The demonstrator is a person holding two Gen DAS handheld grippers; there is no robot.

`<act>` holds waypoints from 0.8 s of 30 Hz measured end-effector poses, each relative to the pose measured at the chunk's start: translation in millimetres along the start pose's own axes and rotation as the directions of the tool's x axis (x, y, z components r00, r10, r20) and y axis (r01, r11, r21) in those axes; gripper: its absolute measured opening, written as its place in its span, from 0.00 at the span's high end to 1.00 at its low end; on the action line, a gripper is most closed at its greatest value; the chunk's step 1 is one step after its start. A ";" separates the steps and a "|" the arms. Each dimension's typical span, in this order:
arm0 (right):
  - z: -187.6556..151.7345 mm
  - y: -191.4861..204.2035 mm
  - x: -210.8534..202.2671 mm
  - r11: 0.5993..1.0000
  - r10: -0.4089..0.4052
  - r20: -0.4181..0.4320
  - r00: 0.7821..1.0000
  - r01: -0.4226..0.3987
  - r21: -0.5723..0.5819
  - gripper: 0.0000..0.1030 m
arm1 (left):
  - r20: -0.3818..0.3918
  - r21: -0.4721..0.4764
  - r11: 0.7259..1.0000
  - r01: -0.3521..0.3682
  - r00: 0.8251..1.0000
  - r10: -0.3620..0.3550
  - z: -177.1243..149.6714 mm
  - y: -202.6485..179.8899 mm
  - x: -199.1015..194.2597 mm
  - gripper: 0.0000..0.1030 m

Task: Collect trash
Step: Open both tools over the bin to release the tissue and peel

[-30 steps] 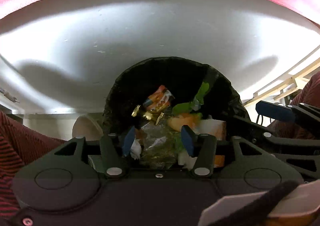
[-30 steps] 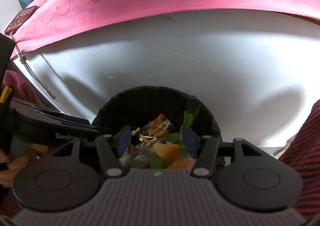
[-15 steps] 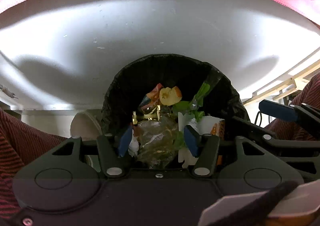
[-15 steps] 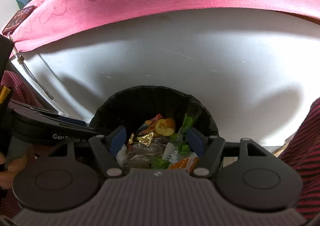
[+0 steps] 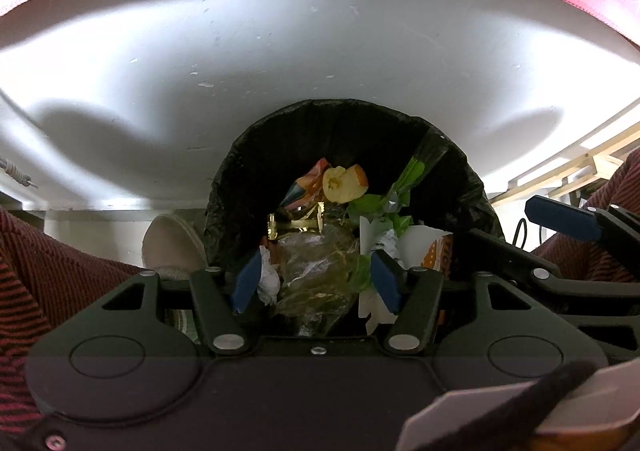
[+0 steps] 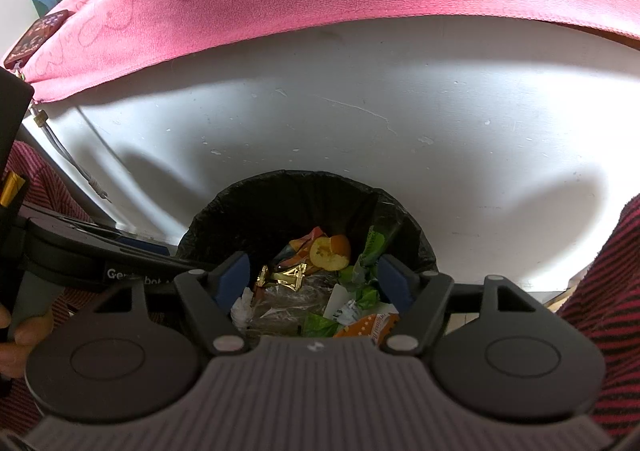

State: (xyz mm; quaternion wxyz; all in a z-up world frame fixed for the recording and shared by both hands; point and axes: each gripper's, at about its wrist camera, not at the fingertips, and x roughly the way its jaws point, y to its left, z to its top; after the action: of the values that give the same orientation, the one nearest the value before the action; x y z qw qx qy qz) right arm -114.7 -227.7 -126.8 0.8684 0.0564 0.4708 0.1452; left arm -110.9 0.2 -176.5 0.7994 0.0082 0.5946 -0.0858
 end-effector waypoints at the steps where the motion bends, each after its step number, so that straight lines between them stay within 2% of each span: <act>1: -0.1 -0.3 0.0 1.000 0.000 0.000 1.000 0.000 -0.001 0.21 | 0.000 0.000 1.000 0.001 1.000 -0.001 0.1 -0.2 0.2 0.43; 8: -0.5 0.3 -0.3 1.000 -0.001 0.000 1.000 0.001 0.001 0.21 | -0.004 -0.004 1.000 0.001 1.000 -0.001 0.2 0.5 0.2 0.43; 12: -1.3 0.1 -0.1 1.000 -0.002 0.000 1.000 0.002 0.001 0.20 | -0.011 -0.009 1.000 -0.009 1.000 0.009 0.0 1.4 1.2 0.37; 24: -2.0 -0.6 0.3 1.000 -0.003 0.000 1.000 0.003 0.001 0.20 | -0.017 -0.013 1.000 -0.017 1.000 0.017 -0.9 1.2 2.0 0.33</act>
State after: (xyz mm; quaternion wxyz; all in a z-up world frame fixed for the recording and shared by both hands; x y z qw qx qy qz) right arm -116.2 -228.3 -128.3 0.8684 0.0563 0.4712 0.1437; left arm -111.0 1.2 -178.8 0.7952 0.0087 0.6016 -0.0752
